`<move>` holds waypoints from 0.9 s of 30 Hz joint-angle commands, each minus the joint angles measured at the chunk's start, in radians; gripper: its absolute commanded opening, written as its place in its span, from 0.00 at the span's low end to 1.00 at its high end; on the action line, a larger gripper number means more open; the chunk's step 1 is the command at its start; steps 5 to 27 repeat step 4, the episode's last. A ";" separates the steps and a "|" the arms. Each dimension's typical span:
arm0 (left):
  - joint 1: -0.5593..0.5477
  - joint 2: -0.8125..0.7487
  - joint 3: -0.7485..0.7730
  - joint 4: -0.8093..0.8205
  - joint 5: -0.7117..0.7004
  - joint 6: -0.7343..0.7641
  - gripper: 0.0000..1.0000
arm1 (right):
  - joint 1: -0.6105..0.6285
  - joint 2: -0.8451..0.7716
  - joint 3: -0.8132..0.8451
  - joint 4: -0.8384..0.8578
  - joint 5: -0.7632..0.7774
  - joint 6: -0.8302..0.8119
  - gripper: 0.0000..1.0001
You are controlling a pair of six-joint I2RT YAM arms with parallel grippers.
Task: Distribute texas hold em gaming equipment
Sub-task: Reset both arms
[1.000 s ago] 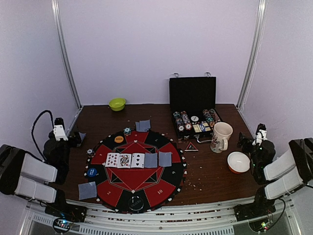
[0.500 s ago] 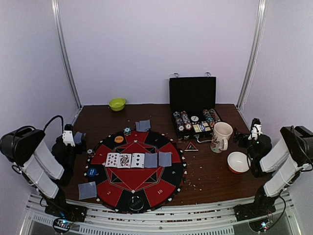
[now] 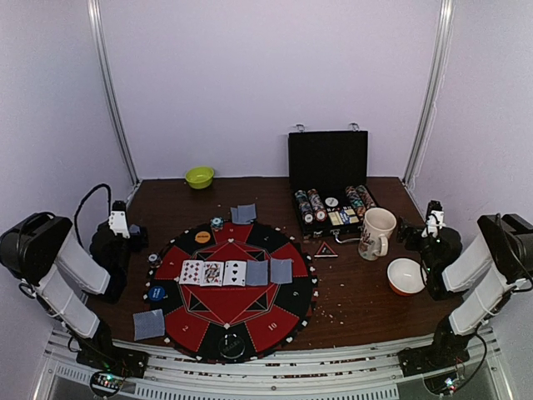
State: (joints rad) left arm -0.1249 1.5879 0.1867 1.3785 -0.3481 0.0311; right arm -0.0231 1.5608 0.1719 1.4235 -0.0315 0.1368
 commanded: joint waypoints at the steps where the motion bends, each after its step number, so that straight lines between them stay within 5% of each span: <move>1: 0.007 -0.011 0.030 0.017 0.014 -0.011 0.98 | 0.000 -0.002 0.014 -0.003 0.001 -0.009 1.00; 27: 0.007 -0.012 0.028 0.024 -0.023 -0.023 0.98 | 0.004 -0.004 0.016 -0.007 0.007 -0.009 1.00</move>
